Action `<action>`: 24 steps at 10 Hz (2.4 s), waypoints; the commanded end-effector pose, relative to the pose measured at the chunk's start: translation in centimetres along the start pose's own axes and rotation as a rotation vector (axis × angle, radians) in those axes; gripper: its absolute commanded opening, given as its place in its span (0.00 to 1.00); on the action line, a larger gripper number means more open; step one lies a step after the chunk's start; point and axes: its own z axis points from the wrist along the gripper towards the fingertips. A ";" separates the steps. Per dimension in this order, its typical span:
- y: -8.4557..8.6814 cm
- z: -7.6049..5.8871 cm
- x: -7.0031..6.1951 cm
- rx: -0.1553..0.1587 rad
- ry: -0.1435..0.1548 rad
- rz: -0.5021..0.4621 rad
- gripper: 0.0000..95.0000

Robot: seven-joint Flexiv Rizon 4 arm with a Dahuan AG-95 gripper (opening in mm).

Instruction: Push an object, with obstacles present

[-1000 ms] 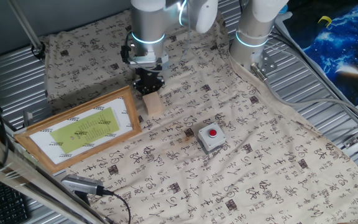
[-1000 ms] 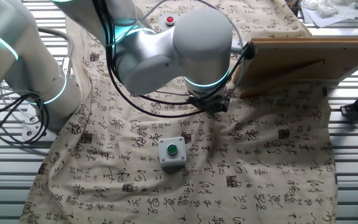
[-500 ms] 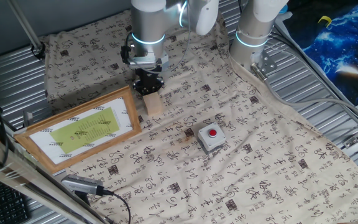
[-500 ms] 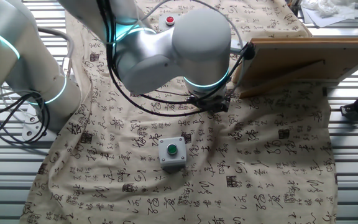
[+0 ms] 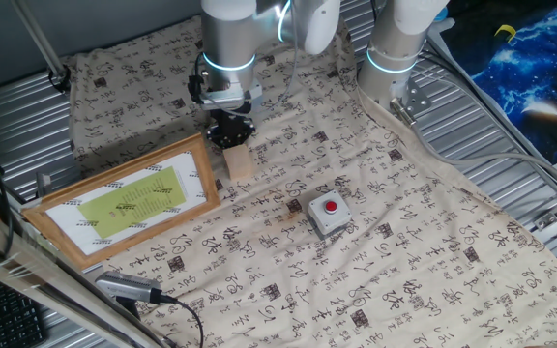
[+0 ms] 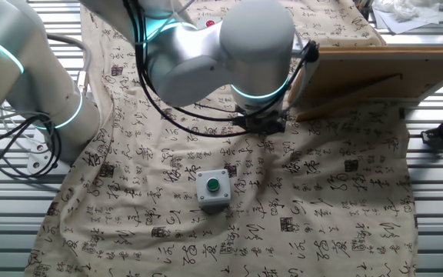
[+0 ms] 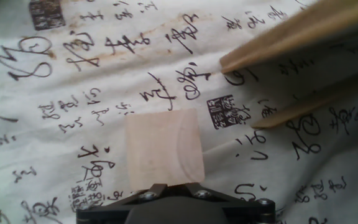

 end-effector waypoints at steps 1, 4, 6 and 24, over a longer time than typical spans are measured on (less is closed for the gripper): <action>-0.4 0.1 -0.4 0.000 0.000 -0.009 0.00; -0.6 0.0 -0.7 -0.011 0.015 -0.035 0.00; -0.5 0.0 -0.7 -0.008 0.016 -0.025 0.00; -0.5 0.0 -0.7 -0.131 -0.032 -0.352 0.00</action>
